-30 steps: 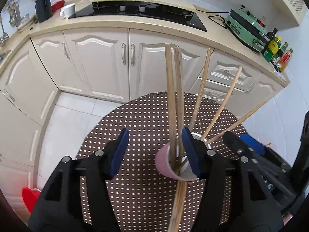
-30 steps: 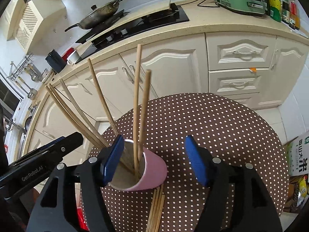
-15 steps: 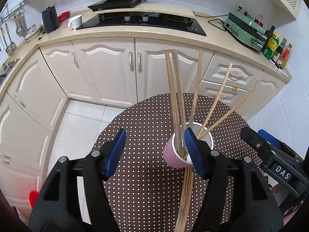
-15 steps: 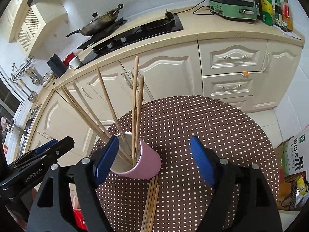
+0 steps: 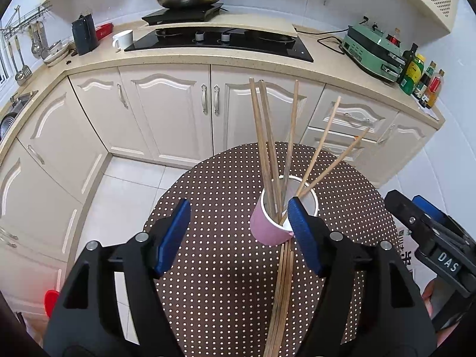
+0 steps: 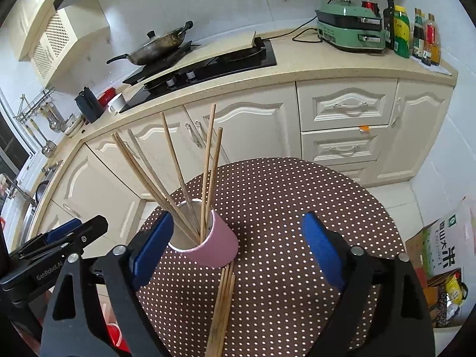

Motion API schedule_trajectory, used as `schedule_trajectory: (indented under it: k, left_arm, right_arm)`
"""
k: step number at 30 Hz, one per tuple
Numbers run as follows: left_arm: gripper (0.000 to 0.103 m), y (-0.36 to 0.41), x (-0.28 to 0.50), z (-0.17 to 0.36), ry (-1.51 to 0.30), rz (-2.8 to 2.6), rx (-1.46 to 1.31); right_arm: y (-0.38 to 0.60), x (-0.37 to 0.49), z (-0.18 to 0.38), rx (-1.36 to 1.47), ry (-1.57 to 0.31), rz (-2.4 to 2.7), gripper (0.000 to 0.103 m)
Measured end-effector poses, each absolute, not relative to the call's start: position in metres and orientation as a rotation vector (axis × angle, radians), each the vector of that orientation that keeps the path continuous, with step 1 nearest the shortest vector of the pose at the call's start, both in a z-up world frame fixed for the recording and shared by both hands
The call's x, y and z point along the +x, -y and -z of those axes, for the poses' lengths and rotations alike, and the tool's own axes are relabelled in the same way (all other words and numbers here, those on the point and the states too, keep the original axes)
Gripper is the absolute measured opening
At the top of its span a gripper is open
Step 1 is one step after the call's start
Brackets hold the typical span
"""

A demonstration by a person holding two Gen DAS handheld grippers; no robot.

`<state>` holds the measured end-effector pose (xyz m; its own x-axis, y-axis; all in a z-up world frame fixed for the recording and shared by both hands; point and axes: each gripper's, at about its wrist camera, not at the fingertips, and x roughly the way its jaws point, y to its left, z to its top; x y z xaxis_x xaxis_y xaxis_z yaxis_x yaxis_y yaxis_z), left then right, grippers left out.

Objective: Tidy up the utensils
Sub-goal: 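Open both tools and pull them back from the pink cup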

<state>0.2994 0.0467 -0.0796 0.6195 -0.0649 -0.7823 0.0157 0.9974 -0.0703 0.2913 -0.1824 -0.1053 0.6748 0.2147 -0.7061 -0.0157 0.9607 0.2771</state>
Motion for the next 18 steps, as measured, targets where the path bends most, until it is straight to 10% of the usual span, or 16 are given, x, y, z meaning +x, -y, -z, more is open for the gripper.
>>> schedule_trajectory:
  k: [18]
  left_arm:
    - [0.069,-0.038,0.240,0.070,-0.902,0.024,-0.030]
  right_arm:
    - [0.193,0.236,0.115,0.294,-0.929,-0.166,0.094]
